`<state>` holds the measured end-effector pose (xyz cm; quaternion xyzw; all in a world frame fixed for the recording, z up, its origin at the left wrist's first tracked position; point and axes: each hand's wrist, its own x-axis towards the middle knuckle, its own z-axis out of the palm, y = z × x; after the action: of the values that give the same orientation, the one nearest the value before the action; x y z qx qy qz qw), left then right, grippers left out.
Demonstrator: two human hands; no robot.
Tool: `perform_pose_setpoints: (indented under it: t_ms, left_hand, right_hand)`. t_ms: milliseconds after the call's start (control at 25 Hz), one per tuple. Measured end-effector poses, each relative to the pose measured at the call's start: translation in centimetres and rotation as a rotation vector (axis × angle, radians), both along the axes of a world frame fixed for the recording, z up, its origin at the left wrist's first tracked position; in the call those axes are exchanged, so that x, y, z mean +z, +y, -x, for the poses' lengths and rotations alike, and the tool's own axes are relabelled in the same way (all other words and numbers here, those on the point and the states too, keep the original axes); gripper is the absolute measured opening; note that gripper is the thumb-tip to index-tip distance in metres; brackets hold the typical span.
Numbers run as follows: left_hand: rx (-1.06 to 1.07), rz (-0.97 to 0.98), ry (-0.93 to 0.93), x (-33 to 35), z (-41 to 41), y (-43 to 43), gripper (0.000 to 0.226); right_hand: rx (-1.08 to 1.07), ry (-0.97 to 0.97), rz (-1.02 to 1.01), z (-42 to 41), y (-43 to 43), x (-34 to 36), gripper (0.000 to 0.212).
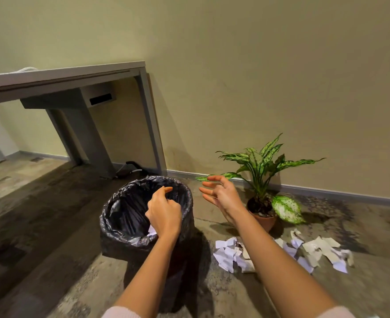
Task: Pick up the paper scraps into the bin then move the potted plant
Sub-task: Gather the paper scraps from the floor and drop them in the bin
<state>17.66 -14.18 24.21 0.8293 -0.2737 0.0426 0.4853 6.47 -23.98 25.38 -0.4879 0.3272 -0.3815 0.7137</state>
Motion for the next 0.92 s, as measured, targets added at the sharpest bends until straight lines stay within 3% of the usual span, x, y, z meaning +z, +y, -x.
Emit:
perform_pose_setpoints:
  t_ms: [160,320,760,920]
  left_hand:
    - [-0.180,0.090,-0.141,-2.0,5.3,-1.5,0.037]
    - [-0.372,0.006,-0.148,-6.1,11.7,-3.2,0.034]
    - [-0.787,-0.604,-0.053,-19.1,23.1,-4.3,0.047]
    - [-0.922,-0.803,0.043,-21.7,25.1,-4.7,0.075]
  right_hand:
    - [-0.123,0.127,-0.028,6.1,-0.7,-2.7,0.031]
    - [-0.183,0.279,-0.040,13.4,-0.8,-7.3,0.020]
    - [-0.263,0.909,0.024,29.6,-0.3,-19.5,0.026]
    - [-0.199,1.142,0.036,33.8,-0.2,-22.2,0.046]
